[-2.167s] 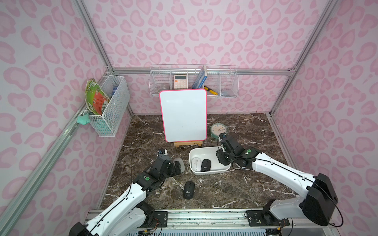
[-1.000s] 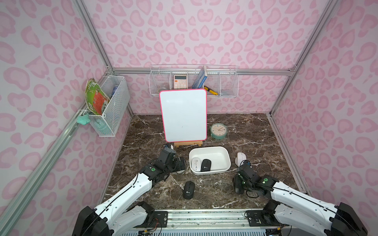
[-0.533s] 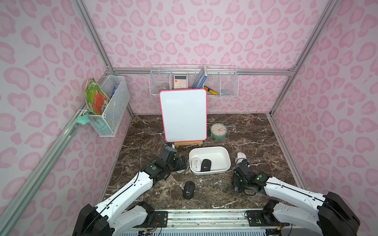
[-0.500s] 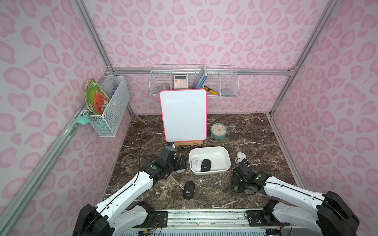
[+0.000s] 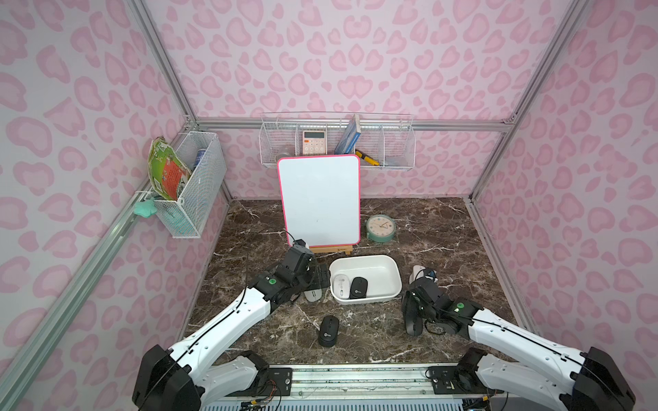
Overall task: Take out the mouse from the storage box
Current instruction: Place the mouse at the center of the board, then pick up the mouse from the storage box.
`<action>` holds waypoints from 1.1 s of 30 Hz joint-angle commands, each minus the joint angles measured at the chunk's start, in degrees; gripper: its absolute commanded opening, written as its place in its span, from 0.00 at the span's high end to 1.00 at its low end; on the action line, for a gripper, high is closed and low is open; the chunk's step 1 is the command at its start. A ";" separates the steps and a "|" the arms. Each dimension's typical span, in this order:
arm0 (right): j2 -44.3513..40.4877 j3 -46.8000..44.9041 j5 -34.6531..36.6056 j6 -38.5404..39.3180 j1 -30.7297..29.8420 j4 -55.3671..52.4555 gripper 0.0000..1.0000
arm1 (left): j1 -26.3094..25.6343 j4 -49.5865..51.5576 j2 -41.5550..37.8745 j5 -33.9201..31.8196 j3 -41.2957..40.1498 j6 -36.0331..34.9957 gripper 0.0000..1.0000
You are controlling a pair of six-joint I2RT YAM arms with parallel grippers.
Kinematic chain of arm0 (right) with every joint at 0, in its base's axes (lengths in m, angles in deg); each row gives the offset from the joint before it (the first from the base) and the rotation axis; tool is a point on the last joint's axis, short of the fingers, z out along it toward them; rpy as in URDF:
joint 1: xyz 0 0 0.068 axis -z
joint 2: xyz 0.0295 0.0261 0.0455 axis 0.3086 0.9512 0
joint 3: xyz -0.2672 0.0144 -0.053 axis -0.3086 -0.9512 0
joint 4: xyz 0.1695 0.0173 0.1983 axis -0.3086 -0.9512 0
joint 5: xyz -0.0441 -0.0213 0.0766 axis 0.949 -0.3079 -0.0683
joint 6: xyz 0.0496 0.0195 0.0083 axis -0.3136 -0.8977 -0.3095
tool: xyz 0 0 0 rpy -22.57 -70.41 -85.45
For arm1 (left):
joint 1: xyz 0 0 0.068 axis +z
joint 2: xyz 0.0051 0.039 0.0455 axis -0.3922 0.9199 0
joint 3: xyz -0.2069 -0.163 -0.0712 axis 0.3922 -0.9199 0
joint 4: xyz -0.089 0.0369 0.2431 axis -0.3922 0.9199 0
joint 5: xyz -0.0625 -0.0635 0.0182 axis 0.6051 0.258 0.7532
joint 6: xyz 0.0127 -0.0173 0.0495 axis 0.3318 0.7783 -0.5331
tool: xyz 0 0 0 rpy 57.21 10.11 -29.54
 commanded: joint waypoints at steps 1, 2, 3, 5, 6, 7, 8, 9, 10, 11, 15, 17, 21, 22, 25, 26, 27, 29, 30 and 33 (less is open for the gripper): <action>-3.36 -0.60 3.11 3.53 1.01 4.55 0.20 | -1.04 4.88 4.86 0.85 5.11 0.60 0.05; -4.09 -0.44 2.66 4.08 1.93 5.63 0.19 | -1.77 6.42 7.05 0.52 7.62 0.52 0.06; -4.59 -0.14 2.21 4.65 2.93 6.51 0.19 | -2.63 7.63 9.30 0.36 10.02 0.22 0.06; -5.08 0.10 2.04 5.54 4.00 8.02 0.19 | -4.54 9.11 13.08 0.49 13.83 -0.57 0.06; -5.10 0.15 2.14 5.85 4.27 8.63 0.19 | -5.49 9.47 15.01 0.72 15.57 -0.95 0.06; -4.97 0.05 1.99 6.03 4.57 9.04 0.19 | -6.40 9.78 16.84 0.99 17.10 -1.15 0.06; -4.78 0.18 1.71 6.14 4.88 9.40 0.19 | -7.22 10.63 19.02 1.29 19.03 -1.04 0.07; -4.59 0.19 1.24 6.30 5.15 9.59 0.19 | -7.94 11.85 21.16 1.25 20.96 -0.69 0.10; -4.57 0.11 1.04 6.32 5.14 9.76 0.19 | -8.54 12.62 22.69 1.25 22.42 -0.34 0.11; -4.54 -0.13 0.79 6.41 5.15 9.98 0.19 | -9.11 13.09 24.95 1.44 23.88 -0.15 0.12; -5.25 -1.70 0.57 6.07 5.49 10.57 0.19 | -11.26 16.32 32.14 1.67 29.85 0.51 0.17; -5.83 -2.00 0.56 5.97 5.51 10.44 0.19 | -12.70 18.33 35.07 1.18 31.95 -0.12 0.18; -7.44 -3.44 0.45 6.14 6.08 11.81 0.19 | -14.31 22.00 39.85 0.43 37.16 -0.59 0.20; -7.69 -3.64 0.10 6.22 6.34 12.10 0.19 | -14.34 22.27 40.61 0.92 37.64 -0.42 0.21; -8.00 -4.08 -0.38 6.41 6.83 12.83 0.19 | -14.64 22.20 42.62 2.08 38.32 -0.11 0.22; -8.02 -4.28 -0.38 6.49 6.98 13.11 0.19 | -14.68 22.35 43.46 2.49 38.76 0.06 0.22; -8.00 -4.52 -0.53 6.50 7.14 13.44 0.19 | -14.68 22.74 44.42 3.14 39.34 0.28 0.23; -7.62 -4.50 -1.40 6.50 7.60 13.81 0.19 | -14.77 23.71 46.13 4.07 40.66 0.51 0.23; -7.56 -4.56 -1.71 6.58 7.71 13.98 0.19 | -14.86 23.89 47.00 4.33 41.07 0.60 0.24; -7.37 -5.16 -1.94 6.59 7.70 14.52 0.19 | -14.95 24.81 49.64 4.66 42.30 0.66 0.24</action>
